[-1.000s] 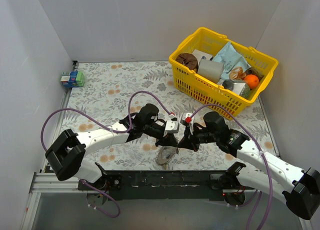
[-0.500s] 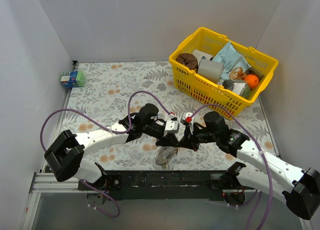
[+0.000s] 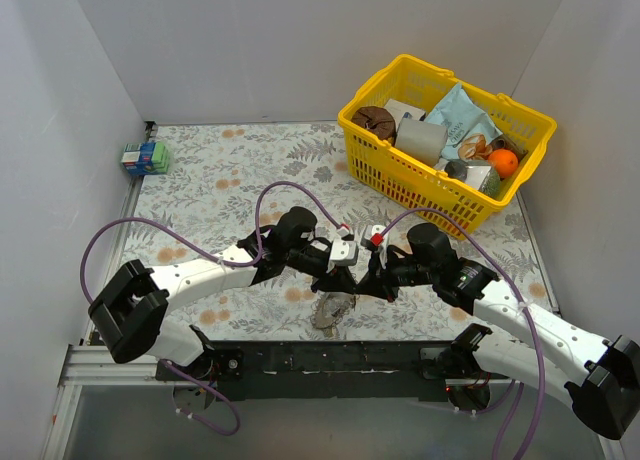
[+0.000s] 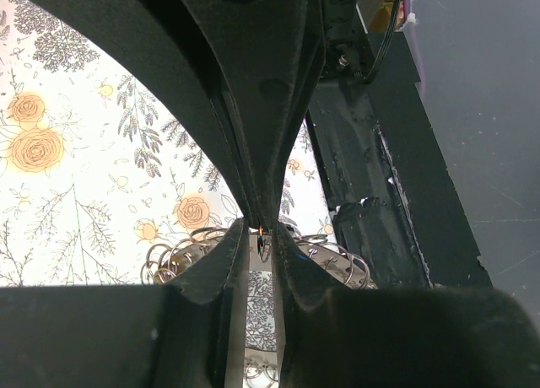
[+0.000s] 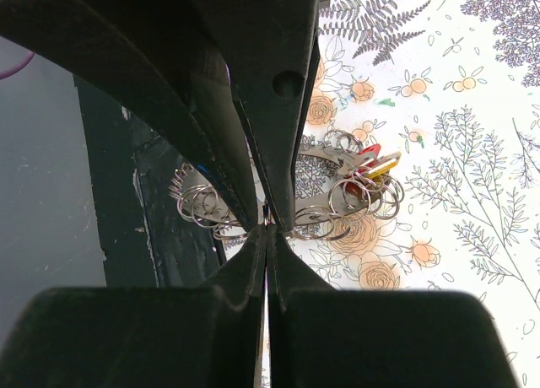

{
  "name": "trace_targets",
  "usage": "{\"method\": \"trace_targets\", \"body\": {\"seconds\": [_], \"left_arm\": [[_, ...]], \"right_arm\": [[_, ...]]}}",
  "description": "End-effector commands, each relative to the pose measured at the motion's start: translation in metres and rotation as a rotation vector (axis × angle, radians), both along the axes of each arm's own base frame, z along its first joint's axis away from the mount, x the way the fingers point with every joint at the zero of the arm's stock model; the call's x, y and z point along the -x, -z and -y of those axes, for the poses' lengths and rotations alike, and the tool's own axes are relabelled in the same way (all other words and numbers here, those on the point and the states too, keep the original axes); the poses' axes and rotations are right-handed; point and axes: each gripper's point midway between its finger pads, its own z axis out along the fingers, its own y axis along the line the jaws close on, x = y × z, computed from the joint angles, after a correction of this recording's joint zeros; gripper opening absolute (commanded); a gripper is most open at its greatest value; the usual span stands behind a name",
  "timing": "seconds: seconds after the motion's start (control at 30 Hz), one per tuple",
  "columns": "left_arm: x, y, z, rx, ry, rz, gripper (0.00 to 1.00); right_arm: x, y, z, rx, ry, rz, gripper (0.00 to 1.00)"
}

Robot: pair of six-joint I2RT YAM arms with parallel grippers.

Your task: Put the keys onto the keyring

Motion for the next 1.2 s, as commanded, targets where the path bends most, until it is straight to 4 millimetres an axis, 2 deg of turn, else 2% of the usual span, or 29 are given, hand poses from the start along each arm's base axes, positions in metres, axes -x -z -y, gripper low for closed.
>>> {"method": "trace_targets", "body": {"seconds": [0.0, 0.2, 0.23, 0.5, 0.67, 0.97, 1.17], "left_arm": [[0.000, -0.015, 0.005, 0.039, 0.030, 0.050, 0.00], [-0.005, -0.013, 0.002, 0.021, 0.004, 0.078, 0.00], [-0.007, -0.013, 0.002, 0.020, -0.002, 0.086, 0.00], [-0.012, -0.008, -0.002, 0.003, -0.037, 0.113, 0.00], [-0.011, -0.009, -0.005, 0.008, -0.032, 0.134, 0.00], [-0.014, -0.007, -0.006, 0.003, -0.050, 0.150, 0.00], [-0.019, -0.003, -0.010, -0.013, -0.080, 0.167, 0.00]], "right_arm": [[-0.002, -0.018, -0.006, -0.063, -0.021, 0.057, 0.01], [0.000, -0.022, -0.007, -0.076, -0.031, 0.063, 0.02], [0.000, -0.022, -0.007, -0.078, -0.030, 0.067, 0.06], [0.007, -0.038, -0.007, -0.148, -0.060, 0.119, 0.15], [0.018, -0.050, -0.007, -0.209, -0.120, 0.148, 0.17], [0.024, -0.049, -0.008, -0.215, -0.156, 0.136, 0.17], [0.025, -0.052, -0.007, -0.229, -0.156, 0.153, 0.30]]}}
